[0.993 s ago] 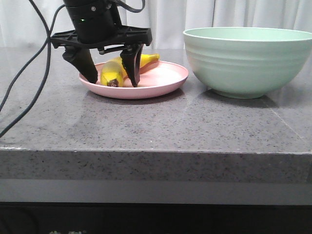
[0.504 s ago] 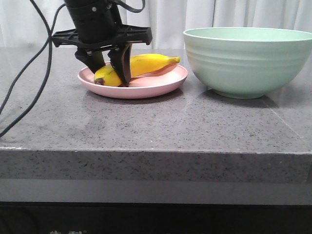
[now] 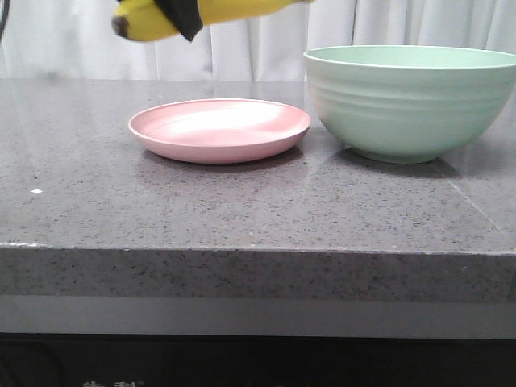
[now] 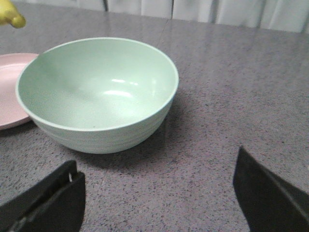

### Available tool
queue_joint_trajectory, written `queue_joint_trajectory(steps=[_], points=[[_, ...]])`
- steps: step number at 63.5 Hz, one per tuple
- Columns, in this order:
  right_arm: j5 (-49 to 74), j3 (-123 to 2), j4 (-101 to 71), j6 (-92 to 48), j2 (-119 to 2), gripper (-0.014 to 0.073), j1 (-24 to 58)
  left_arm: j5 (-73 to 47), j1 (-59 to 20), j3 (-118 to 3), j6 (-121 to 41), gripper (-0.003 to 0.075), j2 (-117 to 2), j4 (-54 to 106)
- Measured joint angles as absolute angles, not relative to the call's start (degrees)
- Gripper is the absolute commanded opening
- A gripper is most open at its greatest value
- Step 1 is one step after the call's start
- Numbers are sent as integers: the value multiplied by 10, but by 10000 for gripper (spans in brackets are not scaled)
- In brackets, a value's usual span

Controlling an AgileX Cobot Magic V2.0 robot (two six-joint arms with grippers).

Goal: Transfer banana from pink plate to green bowl

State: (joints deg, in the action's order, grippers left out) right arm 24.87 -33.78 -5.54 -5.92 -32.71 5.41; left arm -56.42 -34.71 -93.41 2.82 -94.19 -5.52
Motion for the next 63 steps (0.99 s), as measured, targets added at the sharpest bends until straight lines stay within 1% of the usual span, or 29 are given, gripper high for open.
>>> queue_joint_trajectory(steps=[8, 21, 37, 49, 63], points=[[280, -389, -55, -79, -394, 632, 102, -576, -359, -887, 0, -9, -891, -43], [288, -449, -55, -91, -486, 632, 180, -586, -364, -829, -31, -9, -827, 13], [288, -548, -56, -119, -612, 632, 295, -590, -364, -800, -40, -9, -800, 37], [298, -638, -56, -148, -716, 632, 335, -590, -364, -797, -40, -9, -800, 38], [366, -740, -54, -193, -806, 632, 354, -589, -364, -797, -41, -9, -800, 38]])
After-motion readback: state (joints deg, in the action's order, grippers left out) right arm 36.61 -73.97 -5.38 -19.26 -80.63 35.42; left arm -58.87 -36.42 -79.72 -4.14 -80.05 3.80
